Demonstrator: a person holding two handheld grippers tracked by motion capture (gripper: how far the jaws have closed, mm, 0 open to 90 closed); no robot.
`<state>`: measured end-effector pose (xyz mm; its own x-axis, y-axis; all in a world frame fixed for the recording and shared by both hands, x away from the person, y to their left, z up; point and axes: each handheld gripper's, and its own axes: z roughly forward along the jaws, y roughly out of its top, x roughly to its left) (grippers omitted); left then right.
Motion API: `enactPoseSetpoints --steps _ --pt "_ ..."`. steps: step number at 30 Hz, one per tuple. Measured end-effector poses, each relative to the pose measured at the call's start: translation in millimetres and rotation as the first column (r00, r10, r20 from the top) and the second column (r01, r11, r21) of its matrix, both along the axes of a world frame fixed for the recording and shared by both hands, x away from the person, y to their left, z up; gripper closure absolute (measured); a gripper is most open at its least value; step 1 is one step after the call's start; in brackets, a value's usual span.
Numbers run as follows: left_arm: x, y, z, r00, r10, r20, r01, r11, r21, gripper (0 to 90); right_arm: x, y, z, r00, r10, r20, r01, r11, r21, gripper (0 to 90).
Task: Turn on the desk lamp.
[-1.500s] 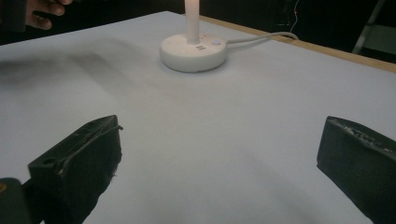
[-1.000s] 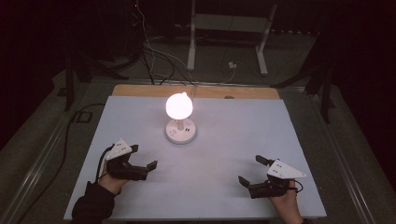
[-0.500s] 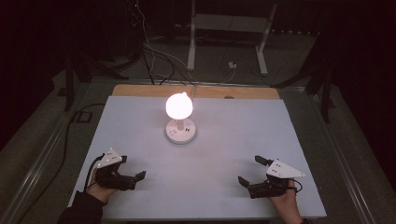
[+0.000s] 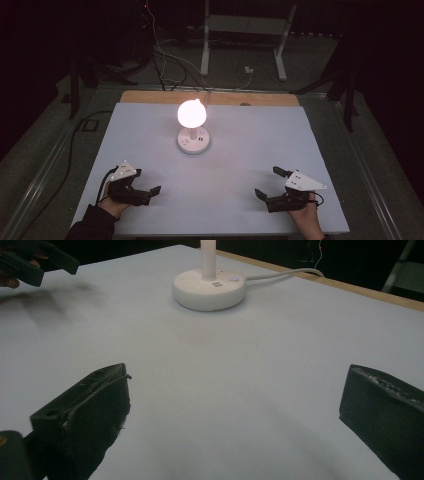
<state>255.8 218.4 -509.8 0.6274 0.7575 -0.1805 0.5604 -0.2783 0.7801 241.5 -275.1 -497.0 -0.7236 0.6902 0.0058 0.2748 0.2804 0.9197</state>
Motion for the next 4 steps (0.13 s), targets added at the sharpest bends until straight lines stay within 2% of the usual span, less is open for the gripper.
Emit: enactPoseSetpoints --steps 4 --pt "-0.2 0.0 0.7 1.0 -0.005 0.004 0.005 1.0 -0.004 0.3 -0.5 0.5 0.1 1.0 0.003 0.004 -0.003 1.0 -0.003 0.0"
